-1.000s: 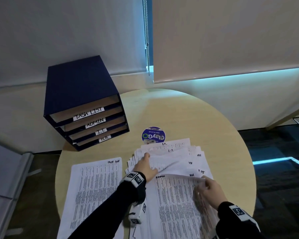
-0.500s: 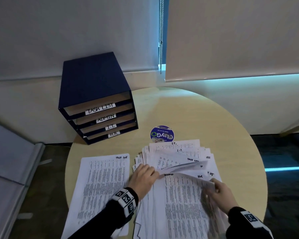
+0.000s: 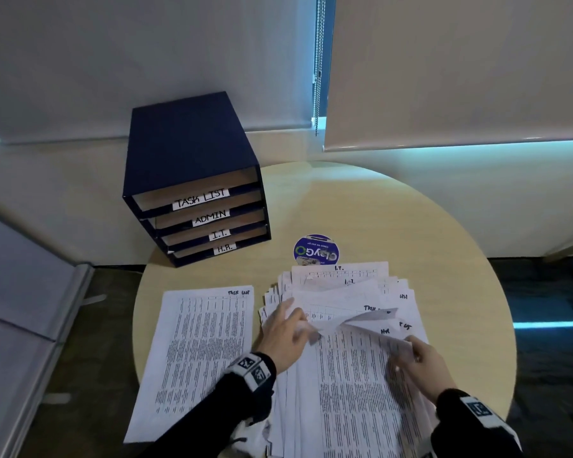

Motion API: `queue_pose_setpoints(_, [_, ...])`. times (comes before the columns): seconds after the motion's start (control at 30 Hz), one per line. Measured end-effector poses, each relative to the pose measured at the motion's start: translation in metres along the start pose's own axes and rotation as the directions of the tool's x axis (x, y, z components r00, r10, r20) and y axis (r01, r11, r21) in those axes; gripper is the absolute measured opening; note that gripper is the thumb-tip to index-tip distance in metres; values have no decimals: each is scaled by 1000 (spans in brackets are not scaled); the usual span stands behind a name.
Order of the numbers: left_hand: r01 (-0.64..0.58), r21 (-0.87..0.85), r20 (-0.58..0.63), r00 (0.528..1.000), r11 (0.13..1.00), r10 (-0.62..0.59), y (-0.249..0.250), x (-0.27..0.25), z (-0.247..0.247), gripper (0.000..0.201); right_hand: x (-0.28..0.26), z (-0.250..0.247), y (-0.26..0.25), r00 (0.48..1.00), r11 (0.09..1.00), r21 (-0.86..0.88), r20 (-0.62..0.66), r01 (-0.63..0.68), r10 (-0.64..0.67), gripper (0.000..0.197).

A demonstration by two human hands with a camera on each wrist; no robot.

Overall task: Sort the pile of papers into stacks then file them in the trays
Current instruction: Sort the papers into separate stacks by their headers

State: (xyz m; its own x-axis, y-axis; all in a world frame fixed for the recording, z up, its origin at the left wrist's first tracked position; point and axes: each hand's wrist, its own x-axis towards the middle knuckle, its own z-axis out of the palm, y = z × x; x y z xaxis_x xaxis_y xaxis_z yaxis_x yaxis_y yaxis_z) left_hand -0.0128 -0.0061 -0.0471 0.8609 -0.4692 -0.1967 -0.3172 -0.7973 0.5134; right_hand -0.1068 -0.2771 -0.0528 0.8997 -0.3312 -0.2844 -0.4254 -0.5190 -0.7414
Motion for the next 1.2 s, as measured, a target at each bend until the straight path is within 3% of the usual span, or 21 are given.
queue_pose_setpoints(0.07, [146, -198, 26, 989, 969, -144, 3, 12, -4, 23, 2, 2, 2, 1000, 1000, -12, 1, -15, 15, 18])
queue_pose_setpoints(0.13, [245, -298, 42, 969, 922, -244, 7, 21, -6, 17, 3, 4, 1, 1000, 999, -22, -4, -27, 27, 19])
queue_pose_setpoints(0.23, [383, -367, 34, 916, 848, -399, 6, 29, -9, 15, 3, 4, -2, 1000, 999, -25, -1, -23, 23, 23])
queue_pose_setpoints(0.3, [416, -370, 32, 899, 831, -436, 3, 31, -10, 18, 3, 4, -4, 1000, 999, -23, 6, -29, 29, 23])
queue_pose_setpoints(0.4, [347, -252, -87, 922, 903, -378, -7, 27, -6, 19, 3, 5, -4, 999, 999, -26, 4, -41, 41, 21])
queue_pose_setpoints(0.53, [155, -62, -258, 952, 986, -166, -11, 13, -1, 4, 6, 7, 4, 998, 997, -48, 8, -60, 61, 17])
queue_pose_setpoints(0.83, [58, 13, -281, 958, 998, -52, -10, 10, 1, 20, -2, 2, -12, 1000, 999, -37, 12, -25, 26, 17])
queue_pose_setpoints(1.07, [103, 52, -225, 970, 993, -89, -7, 9, -1, 23, -1, 4, -15, 999, 999, -16, -4, -41, 41, 11])
queue_pose_setpoints(1.17, [131, -94, -228, 962, 987, -150, -3, 12, -3, 13, 1, 4, -12, 999, 999, -14, 7, -39, 39, 10])
queue_pose_setpoints(1.2, [169, -194, -221, 952, 966, -211, -2, 15, -4, 22, 2, 4, -11, 999, 999, 1, 23, -39, 39, 15])
